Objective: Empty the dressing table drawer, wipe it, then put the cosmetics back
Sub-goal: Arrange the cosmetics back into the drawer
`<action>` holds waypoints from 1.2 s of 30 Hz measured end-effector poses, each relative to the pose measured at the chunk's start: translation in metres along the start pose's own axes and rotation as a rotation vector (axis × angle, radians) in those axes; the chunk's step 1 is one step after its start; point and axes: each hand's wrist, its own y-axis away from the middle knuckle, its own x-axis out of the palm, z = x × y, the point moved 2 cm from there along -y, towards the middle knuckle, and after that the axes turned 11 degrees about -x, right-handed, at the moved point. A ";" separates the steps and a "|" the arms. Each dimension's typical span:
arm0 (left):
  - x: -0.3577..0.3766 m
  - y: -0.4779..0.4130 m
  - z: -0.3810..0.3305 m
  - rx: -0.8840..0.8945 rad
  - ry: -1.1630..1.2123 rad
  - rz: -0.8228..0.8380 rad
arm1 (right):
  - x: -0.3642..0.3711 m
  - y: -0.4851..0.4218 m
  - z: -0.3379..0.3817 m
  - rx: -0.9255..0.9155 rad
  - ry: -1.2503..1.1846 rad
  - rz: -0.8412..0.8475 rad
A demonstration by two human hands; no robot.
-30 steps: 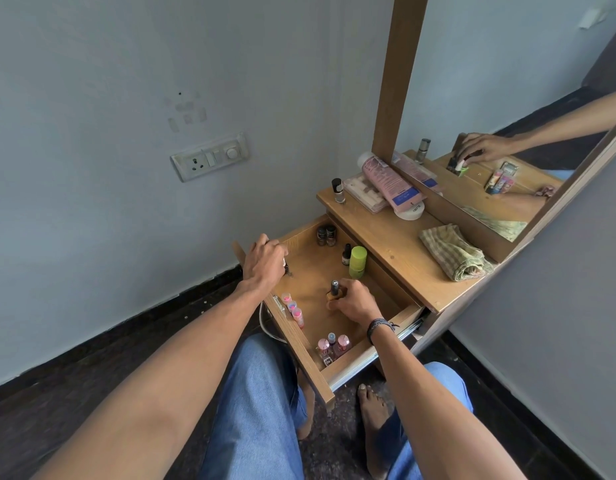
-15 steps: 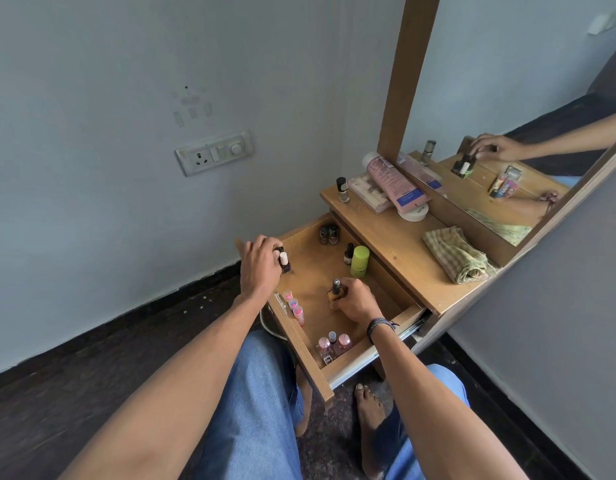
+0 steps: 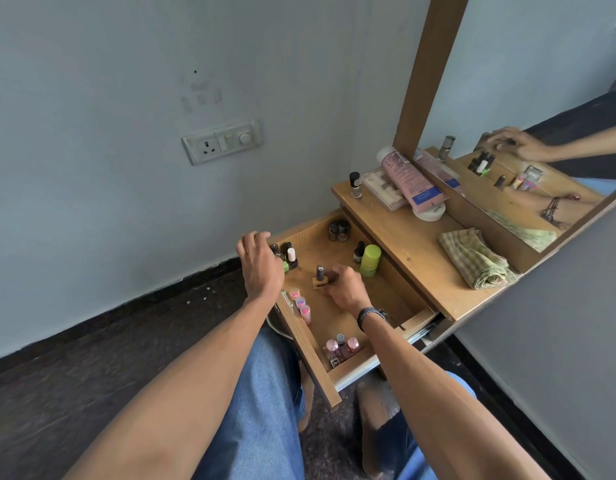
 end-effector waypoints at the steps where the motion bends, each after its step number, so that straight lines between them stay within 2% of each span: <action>1: 0.000 0.000 0.000 -0.021 0.017 0.003 | 0.003 -0.004 0.002 -0.014 -0.008 0.012; 13: 0.004 -0.004 0.005 -0.058 0.113 -0.016 | 0.036 -0.034 0.012 -0.064 -0.105 0.051; 19: 0.006 -0.006 0.006 -0.049 0.094 -0.007 | 0.041 -0.044 0.022 -0.107 -0.046 0.106; 36: 0.005 -0.006 0.004 -0.082 0.046 0.045 | 0.045 -0.054 0.023 -0.075 0.006 0.179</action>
